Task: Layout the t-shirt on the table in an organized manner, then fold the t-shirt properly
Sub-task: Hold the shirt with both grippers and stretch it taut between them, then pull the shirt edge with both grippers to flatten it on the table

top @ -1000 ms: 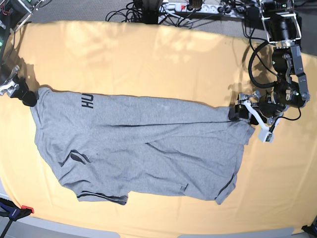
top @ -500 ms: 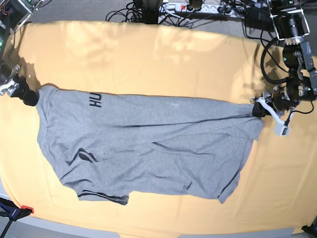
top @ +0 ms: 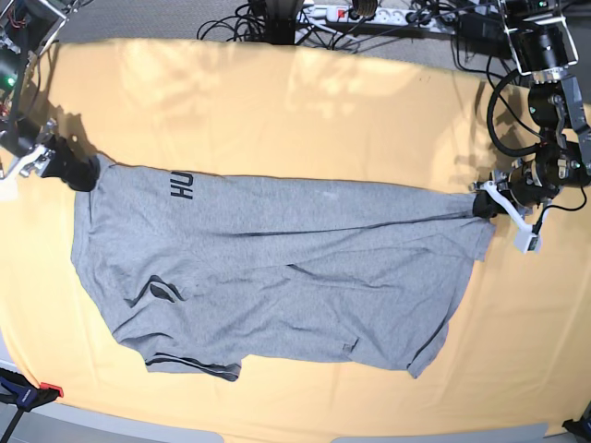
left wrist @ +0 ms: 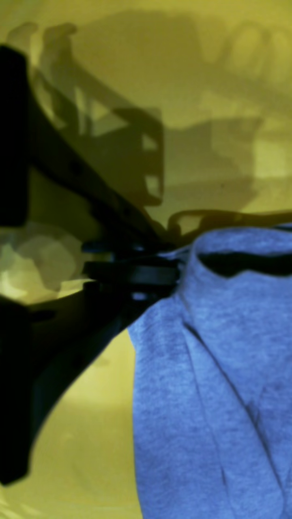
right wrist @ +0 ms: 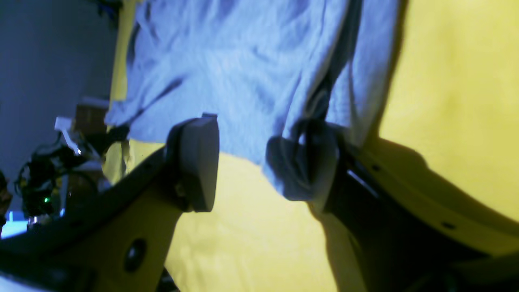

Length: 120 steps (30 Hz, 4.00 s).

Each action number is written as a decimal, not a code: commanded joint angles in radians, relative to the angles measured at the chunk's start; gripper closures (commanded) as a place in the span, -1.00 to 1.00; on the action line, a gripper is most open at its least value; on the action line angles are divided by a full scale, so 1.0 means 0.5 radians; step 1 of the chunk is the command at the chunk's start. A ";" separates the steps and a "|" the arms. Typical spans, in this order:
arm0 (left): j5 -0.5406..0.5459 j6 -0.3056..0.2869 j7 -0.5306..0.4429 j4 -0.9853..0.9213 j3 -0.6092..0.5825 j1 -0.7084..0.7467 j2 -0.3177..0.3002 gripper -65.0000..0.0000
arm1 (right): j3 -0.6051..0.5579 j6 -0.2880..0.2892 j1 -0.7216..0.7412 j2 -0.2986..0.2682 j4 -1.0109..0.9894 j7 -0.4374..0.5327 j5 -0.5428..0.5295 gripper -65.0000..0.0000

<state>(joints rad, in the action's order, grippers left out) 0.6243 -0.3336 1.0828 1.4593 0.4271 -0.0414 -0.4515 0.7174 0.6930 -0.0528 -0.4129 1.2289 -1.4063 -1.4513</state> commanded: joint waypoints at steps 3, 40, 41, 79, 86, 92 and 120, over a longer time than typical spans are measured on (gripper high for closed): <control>-0.041 0.008 0.021 0.017 0.014 -0.012 -0.040 1.00 | -0.078 0.010 0.029 -0.040 0.025 0.020 -0.030 -0.12; -0.040 0.008 0.024 0.017 0.014 -0.018 -0.040 1.00 | -0.089 0.010 0.028 0.094 0.025 0.315 0.678 0.54; -0.039 0.008 0.018 0.017 0.014 -0.018 -0.040 1.00 | -0.089 0.010 0.028 0.094 0.025 0.314 0.678 0.80; 1.142 -0.634 0.430 0.022 0.011 -0.234 -0.438 1.00 | -0.089 0.010 -0.089 -0.372 0.316 0.020 0.232 1.00; 1.507 -0.699 0.627 0.022 0.011 -0.041 -0.488 1.00 | -0.089 0.010 -0.206 -0.373 0.318 0.020 0.224 1.00; 1.564 -0.711 0.627 0.022 0.011 0.007 -0.555 1.00 | -0.089 0.010 -0.349 -0.372 0.364 0.020 0.224 1.00; 1.718 -0.729 0.627 0.023 0.012 0.425 -0.871 1.00 | -0.082 0.010 -0.874 -0.377 0.777 0.020 0.390 1.00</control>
<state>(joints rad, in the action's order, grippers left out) 1.4784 -0.6930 1.4029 1.4590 0.4210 0.1802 -0.8539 0.6643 0.6964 -0.4900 -0.5735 1.6028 -1.3994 -1.2575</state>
